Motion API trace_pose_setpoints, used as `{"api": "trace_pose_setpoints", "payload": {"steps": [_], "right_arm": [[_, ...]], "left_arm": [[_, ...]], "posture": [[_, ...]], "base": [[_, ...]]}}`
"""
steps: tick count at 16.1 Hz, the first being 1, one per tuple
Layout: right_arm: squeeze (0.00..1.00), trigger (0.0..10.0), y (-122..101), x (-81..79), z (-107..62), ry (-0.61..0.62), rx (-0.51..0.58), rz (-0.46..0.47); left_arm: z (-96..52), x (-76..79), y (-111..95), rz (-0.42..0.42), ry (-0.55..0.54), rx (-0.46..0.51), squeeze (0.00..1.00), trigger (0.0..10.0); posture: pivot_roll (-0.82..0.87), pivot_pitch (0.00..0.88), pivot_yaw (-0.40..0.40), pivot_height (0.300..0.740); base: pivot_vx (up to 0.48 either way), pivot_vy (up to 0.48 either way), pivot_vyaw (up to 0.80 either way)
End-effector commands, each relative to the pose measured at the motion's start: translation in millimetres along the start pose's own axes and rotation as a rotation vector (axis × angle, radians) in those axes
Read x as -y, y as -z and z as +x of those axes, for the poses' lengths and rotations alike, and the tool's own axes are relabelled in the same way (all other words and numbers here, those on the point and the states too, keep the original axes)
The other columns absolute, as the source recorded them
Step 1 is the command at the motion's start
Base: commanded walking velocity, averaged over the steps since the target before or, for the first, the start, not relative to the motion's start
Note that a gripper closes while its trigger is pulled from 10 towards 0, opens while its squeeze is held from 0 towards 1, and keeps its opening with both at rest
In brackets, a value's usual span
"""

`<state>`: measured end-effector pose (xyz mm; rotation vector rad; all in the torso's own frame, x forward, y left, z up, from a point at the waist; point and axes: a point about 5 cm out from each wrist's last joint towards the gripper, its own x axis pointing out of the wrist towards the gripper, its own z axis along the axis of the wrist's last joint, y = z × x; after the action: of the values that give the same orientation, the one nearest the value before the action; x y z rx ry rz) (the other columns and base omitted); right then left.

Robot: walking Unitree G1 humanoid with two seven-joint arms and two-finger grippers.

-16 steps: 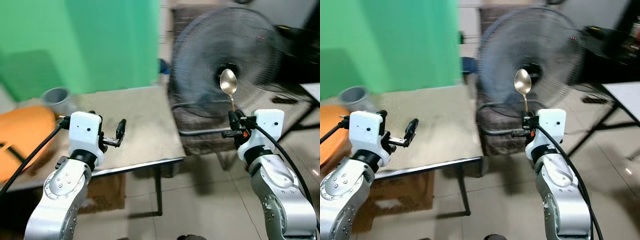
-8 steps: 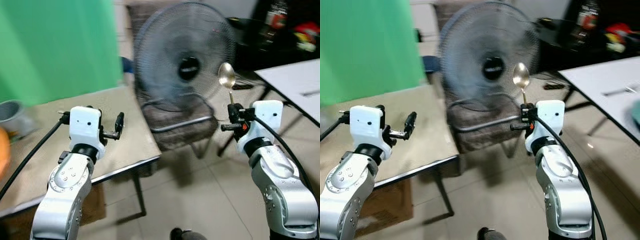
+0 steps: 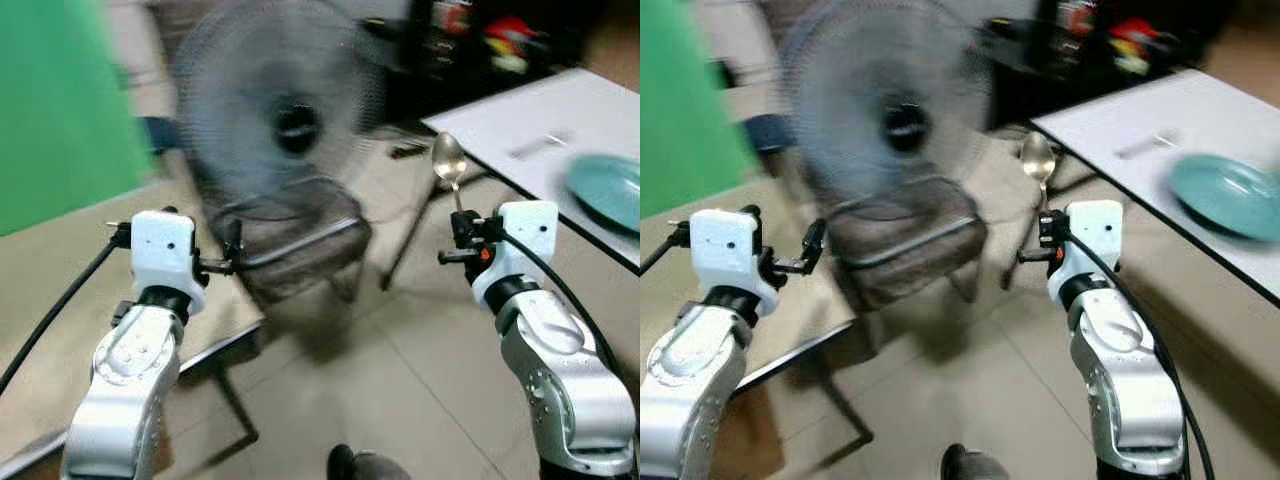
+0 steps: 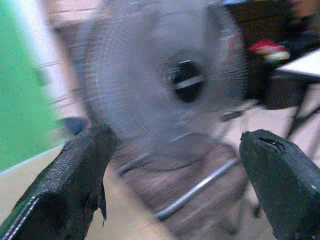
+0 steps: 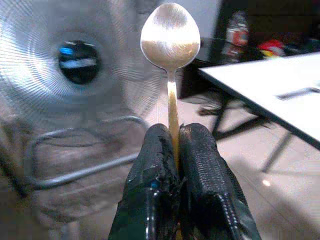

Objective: Setting the table

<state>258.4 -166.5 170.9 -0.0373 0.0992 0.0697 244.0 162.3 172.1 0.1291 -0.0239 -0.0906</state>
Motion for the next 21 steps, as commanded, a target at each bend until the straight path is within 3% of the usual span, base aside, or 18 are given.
{"api": "trace_pose_setpoints", "payload": {"steps": [1, 14, 17, 21], "right_arm": [[0.0, 10.0, -2.3, 1.1, -0.1, 0.008, 0.004, 0.004], [0.0, 10.0, -5.1, 0.7, 4.4, 0.017, -0.003, -0.005], [0.0, 10.0, -6.7, -1.0, 5.4, 0.011, 0.003, -0.018], [0.0, 10.0, -5.5, -2.4, 3.8, 0.006, -0.004, -0.022]], "left_arm": [[-0.3, -0.4, -0.4, 0.007, 0.003, 0.007, 0.0, 10.0], [5.5, -3.4, -1.2, -0.022, 0.017, 0.02, 0.0, 10.0], [7.8, -4.5, 1.0, -0.037, 0.006, 0.012, 0.0, 10.0], [7.4, -1.3, 3.1, -0.038, 0.024, -0.004, 0.0, 10.0]], "posture": [[0.02, 0.0, -0.024, 0.74], [0.01, 0.0, -0.021, 0.74], [0.0, 0.0, -0.021, 0.74], [0.0, 0.0, -0.013, 0.74]], "base": [[0.0, 0.0, -0.8], [0.0, 0.0, -0.8], [0.276, 0.0, -0.8], [0.277, 0.0, 0.0]]}}
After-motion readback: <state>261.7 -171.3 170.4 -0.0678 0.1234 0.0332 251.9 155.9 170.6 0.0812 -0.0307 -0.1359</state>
